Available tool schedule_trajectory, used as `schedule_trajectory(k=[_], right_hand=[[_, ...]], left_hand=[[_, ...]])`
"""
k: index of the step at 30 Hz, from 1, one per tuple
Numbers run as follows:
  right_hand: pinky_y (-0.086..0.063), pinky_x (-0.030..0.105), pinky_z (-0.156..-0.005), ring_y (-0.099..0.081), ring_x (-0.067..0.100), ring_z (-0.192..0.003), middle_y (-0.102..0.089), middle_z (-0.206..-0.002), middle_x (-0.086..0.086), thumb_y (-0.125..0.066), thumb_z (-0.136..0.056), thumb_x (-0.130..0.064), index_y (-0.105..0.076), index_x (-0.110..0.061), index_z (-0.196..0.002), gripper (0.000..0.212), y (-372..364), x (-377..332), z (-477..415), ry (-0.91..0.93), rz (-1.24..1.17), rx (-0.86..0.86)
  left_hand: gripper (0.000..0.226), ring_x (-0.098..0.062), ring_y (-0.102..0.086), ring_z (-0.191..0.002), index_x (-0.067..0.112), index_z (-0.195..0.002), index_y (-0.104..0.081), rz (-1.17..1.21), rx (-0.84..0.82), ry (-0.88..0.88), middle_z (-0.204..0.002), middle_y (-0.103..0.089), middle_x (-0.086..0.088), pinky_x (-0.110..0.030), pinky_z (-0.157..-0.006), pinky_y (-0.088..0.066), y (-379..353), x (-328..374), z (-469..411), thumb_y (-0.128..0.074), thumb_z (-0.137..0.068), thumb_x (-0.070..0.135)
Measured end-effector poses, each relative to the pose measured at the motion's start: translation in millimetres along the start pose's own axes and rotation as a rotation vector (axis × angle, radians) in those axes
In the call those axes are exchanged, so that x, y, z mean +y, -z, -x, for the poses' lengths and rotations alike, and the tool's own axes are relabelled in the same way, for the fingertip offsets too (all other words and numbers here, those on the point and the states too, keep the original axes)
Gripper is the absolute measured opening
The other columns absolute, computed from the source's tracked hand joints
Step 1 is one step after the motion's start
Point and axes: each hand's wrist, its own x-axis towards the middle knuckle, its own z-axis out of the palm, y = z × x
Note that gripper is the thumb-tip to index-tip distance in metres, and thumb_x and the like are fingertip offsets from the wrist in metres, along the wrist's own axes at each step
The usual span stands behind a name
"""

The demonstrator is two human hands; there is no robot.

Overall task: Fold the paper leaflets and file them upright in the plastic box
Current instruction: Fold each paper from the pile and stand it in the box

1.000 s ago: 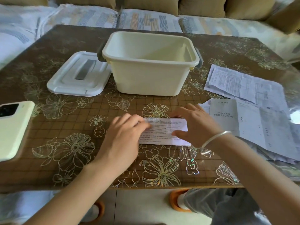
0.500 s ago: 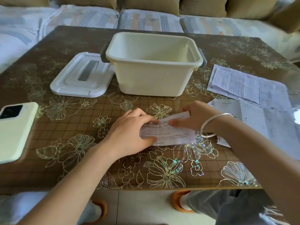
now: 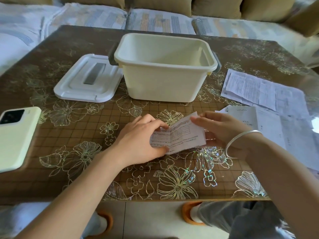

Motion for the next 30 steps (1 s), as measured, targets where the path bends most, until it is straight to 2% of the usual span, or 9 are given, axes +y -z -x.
schedule_trajectory(k=[4, 8, 12, 14, 16, 19, 23, 26, 30], right_hand=[[-0.058, 0.035, -0.061, -0.07, 0.025, -0.082, -0.069, -0.099, 0.015, -0.062, -0.072, -0.042, -0.062, -0.018, -0.112, 0.046, -13.8, 8.8, 6.5, 0.072, -0.296, 0.048], [-0.059, 0.033, -0.064, -0.07, 0.026, -0.088, -0.07, -0.098, 0.017, -0.051, -0.093, -0.027, -0.064, -0.01, -0.111, 0.028, -24.3, 26.2, 12.5, 0.121, -0.507, -0.014], [-0.055, 0.026, -0.081, -0.065, 0.007, -0.098, -0.071, -0.102, -0.007, -0.051, -0.095, -0.011, -0.068, -0.016, -0.106, 0.02, -28.4, 51.2, 19.8, 0.63, 0.514, 0.143], [-0.048, 0.026, -0.095, -0.056, 0.003, -0.115, -0.064, -0.122, -0.008, -0.048, -0.095, -0.014, -0.065, -0.019, -0.117, 0.029, -32.4, 60.9, 16.4, 0.797, 0.79, 0.134], [-0.036, 0.026, -0.11, -0.04, 0.003, -0.133, -0.051, -0.139, -0.007, -0.043, -0.095, -0.02, -0.056, -0.018, -0.132, 0.039, -37.4, 68.5, 11.6, 0.866, 0.875, 0.084], [-0.032, 0.034, -0.113, -0.028, 0.006, -0.141, -0.041, -0.148, -0.004, -0.042, -0.096, -0.029, -0.047, -0.015, -0.139, 0.045, -41.8, 71.9, 8.3, 0.897, 0.972, 0.049], [-0.033, 0.04, -0.112, -0.027, 0.009, -0.142, -0.038, -0.15, -0.001, -0.038, -0.096, -0.041, -0.046, -0.016, -0.14, 0.051, -45.5, 73.9, 7.7, 0.88, 1.066, 0.052], [-0.032, 0.041, -0.113, -0.027, 0.011, -0.142, -0.037, -0.15, 0.0, -0.036, -0.097, -0.043, -0.045, -0.018, -0.141, 0.052, -46.0, 75.7, 7.5, 0.878, 1.116, 0.049], [-0.029, 0.04, -0.114, -0.025, 0.012, -0.143, -0.035, -0.151, 0.001, -0.035, -0.097, -0.044, -0.044, -0.02, -0.142, 0.051, -45.7, 76.5, 7.2, 0.879, 1.151, 0.051]], left_hand=[[0.068, -0.005, -0.038, -0.118, 0.04, -0.135, -0.044, -0.011, 0.012, -0.006, -0.124, -0.043, 0.019, -0.024, -0.089, -0.032, -0.9, -1.1, 0.4, -0.068, -0.075, 0.061], [0.07, -0.005, -0.04, -0.117, 0.035, -0.133, -0.049, 0.053, 0.027, 0.002, -0.124, -0.046, 0.018, -0.027, -0.095, -0.037, -0.4, -2.4, 1.5, -0.072, -0.072, 0.062], [0.053, 0.004, -0.05, -0.109, 0.035, -0.131, -0.053, 0.248, -0.02, 0.035, -0.117, -0.054, 0.024, -0.022, -0.094, -0.045, 4.1, -9.0, 4.4, -0.074, -0.081, 0.035], [0.043, 0.008, -0.057, -0.105, 0.033, -0.131, -0.053, 0.489, -0.061, 0.096, -0.112, -0.063, 0.021, -0.01, -0.084, -0.049, 10.6, -16.9, 3.9, -0.059, -0.093, 0.014], [0.036, 0.007, -0.062, -0.1, 0.027, -0.133, -0.054, 0.745, -0.038, 0.182, -0.106, -0.07, 0.017, -0.006, -0.077, -0.048, 19.2, -25.1, 2.7, -0.043, -0.101, 0.013], [0.046, -0.008, -0.067, -0.095, 0.018, -0.135, -0.053, 1.053, -0.024, 0.275, -0.106, -0.073, -0.001, -0.015, -0.079, -0.053, 31.3, -28.7, 1.7, -0.03, -0.103, 0.041], [0.055, -0.009, -0.066, -0.101, 0.021, -0.134, -0.05, 0.974, -0.077, 0.25, -0.108, -0.073, 0.001, -0.025, -0.097, -0.048, 31.9, -29.2, 0.6, -0.033, -0.094, 0.056], [0.044, -0.001, -0.062, -0.11, 0.027, -0.136, -0.048, 0.859, -0.053, 0.2, -0.111, -0.072, 0.013, -0.031, -0.107, -0.039, 25.4, -35.6, 1.5, -0.057, -0.094, 0.034], [0.052, -0.002, -0.063, -0.107, 0.025, -0.129, -0.055, 0.786, 0.008, 0.149, -0.11, -0.071, 0.013, -0.023, -0.093, -0.049, 19.3, -40.5, 2.7, -0.065, -0.086, -0.003]])
